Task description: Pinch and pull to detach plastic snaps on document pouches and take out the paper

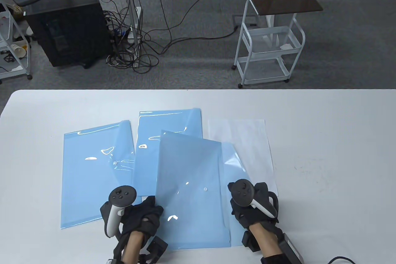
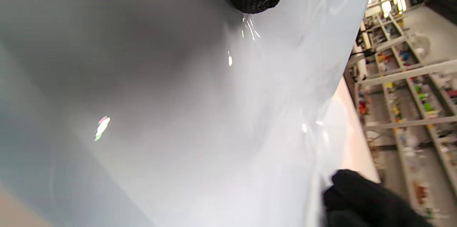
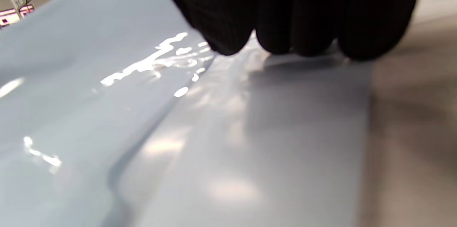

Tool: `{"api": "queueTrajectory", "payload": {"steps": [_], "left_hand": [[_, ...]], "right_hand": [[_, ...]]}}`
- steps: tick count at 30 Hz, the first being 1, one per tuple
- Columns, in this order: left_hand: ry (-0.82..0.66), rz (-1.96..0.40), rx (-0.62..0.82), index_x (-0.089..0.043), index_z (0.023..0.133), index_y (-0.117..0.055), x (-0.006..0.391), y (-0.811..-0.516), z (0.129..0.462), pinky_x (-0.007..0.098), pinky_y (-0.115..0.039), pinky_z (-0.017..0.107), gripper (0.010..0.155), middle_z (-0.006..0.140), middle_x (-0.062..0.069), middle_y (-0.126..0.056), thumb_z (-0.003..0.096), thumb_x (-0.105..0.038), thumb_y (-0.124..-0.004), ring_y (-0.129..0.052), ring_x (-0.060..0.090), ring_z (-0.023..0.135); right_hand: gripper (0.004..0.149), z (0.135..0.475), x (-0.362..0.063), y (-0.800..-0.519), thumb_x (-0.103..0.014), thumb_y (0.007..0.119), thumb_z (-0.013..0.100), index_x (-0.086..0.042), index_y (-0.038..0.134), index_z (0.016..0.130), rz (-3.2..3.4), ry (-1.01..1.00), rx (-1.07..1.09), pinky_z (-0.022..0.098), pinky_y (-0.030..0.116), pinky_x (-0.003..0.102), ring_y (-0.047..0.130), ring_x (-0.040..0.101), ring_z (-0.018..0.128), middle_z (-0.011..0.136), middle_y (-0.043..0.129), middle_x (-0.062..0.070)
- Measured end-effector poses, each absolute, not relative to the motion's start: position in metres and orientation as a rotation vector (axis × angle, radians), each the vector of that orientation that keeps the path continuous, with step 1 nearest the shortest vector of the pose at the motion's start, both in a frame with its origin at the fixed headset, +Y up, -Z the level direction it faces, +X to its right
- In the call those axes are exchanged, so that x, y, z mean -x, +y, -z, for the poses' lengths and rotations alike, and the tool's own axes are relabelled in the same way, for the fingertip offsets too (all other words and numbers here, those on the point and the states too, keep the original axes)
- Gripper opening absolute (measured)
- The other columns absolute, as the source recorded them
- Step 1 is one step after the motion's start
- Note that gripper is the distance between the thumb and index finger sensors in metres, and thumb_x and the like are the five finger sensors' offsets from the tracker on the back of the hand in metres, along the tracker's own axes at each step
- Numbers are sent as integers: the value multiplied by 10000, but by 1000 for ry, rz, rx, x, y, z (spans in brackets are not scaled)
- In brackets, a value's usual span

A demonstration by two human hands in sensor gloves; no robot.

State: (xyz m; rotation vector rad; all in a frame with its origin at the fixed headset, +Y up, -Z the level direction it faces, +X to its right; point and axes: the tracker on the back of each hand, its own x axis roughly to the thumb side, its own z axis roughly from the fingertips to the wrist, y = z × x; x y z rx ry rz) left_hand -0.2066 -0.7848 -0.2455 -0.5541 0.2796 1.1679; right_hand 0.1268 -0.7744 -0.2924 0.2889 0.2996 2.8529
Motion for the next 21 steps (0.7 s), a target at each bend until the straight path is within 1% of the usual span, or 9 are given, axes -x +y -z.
{"api": "queueTrajectory", "payload": {"steps": [5, 8, 10, 13, 16, 18, 21], "left_hand": [[224, -1357, 605, -135, 1002, -630, 205, -786, 244, 414, -896, 462, 465, 868, 75, -914, 547, -204, -697, -1047, 277, 624], [198, -1438, 631, -131, 1005, -619, 201, -786, 244, 415, -895, 463, 466, 865, 70, -910, 548, -200, -686, -1045, 270, 620], [195, -1450, 638, -131, 1007, -612, 199, -786, 243, 422, -890, 466, 468, 865, 70, -907, 549, -198, -682, -1041, 275, 623], [204, -1420, 624, -133, 1006, -612, 202, -786, 242, 429, -886, 473, 466, 868, 64, -905, 550, -201, -683, -1036, 279, 634], [232, -1377, 609, -128, 1009, -611, 206, -786, 241, 441, -879, 480, 468, 878, 75, -899, 553, -200, -687, -1026, 300, 650], [235, -1342, 605, -131, 1011, -607, 207, -786, 241, 444, -876, 485, 468, 887, 76, -893, 555, -203, -687, -1022, 305, 663], [245, -1329, 597, -136, 1018, -596, 207, -787, 242, 451, -871, 496, 474, 907, 78, -879, 558, -202, -685, -1011, 315, 691]], "right_hand": [[560, 293, -125, -779, -249, 885, 495, -121, 717, 1013, -2951, 254, -326, 457, 847, 559, 858, 422, 712, 970, 804, 200], [566, 293, -123, -782, -290, 873, 496, -135, 715, 1017, -2968, 251, -328, 455, 841, 557, 847, 423, 703, 965, 795, 199], [579, 292, -124, -782, -333, 856, 493, -147, 711, 1022, -2938, 251, -353, 453, 840, 552, 844, 418, 700, 968, 790, 194], [571, 293, -128, -780, -319, 830, 498, -153, 699, 1028, -2814, 316, -351, 454, 833, 556, 843, 414, 698, 978, 783, 203], [553, 295, -141, -777, -259, 814, 516, -146, 679, 1040, -2557, 374, -310, 443, 838, 559, 862, 426, 693, 997, 788, 226], [543, 295, -148, -777, -221, 777, 534, -115, 654, 1052, -2367, 403, -288, 440, 843, 571, 871, 455, 709, 1013, 784, 266], [559, 295, -155, -779, -221, 722, 558, -58, 591, 1076, -2062, 454, -269, 461, 837, 597, 869, 505, 756, 1028, 771, 306]]}}
